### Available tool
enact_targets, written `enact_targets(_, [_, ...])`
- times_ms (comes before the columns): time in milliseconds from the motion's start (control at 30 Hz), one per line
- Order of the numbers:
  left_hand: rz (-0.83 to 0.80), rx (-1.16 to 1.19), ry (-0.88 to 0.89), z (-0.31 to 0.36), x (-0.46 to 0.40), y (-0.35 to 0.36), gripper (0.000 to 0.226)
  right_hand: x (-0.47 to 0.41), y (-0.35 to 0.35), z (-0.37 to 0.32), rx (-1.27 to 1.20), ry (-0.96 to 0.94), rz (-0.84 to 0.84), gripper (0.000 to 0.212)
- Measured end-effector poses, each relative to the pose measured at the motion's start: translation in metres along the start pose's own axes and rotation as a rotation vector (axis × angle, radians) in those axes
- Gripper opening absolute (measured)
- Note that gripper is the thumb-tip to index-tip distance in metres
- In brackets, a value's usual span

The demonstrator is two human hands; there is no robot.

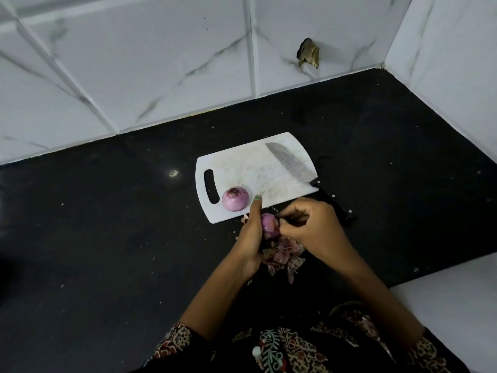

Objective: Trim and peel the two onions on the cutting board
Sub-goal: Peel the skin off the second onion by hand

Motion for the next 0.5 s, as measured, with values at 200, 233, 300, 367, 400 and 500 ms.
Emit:
enact_targets(200, [-0.003, 0.092, -0.012, 0.003, -0.002, -0.001, 0.068, 0.006, 0.006, -0.006, -0.038, -0.006, -0.039, 0.019])
enact_targets(233, [-0.003, 0.079, -0.002, 0.003, -0.003, -0.001, 0.068, 0.005, 0.006, -0.007, -0.025, -0.006, -0.038, 0.019])
enact_targets(300, [-0.003, 0.022, 0.025, 0.002, -0.005, -0.003, 0.066, 0.003, 0.006, -0.006, 0.004, -0.003, -0.033, 0.016])
enact_targets(367, [-0.014, -0.053, 0.043, 0.001, -0.006, -0.003, 0.069, 0.0, 0.003, -0.002, 0.007, 0.021, -0.01, 0.007])
enact_targets(400, [-0.016, -0.083, 0.042, 0.0, -0.006, -0.002, 0.069, -0.001, 0.001, 0.001, -0.003, 0.041, 0.004, 0.008])
enact_targets(500, [0.008, -0.075, 0.033, 0.0, -0.008, -0.004, 0.067, 0.0, -0.001, 0.004, -0.047, 0.058, 0.016, 0.011])
Point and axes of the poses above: each hand's wrist, its own x-axis away from the middle knuckle, its own y-axis out of the palm, z = x × y, the point moved 4 cm from there along -x, towards the middle knuckle, and after that the axes turned 4 degrees about x, right-handed, at the moved point
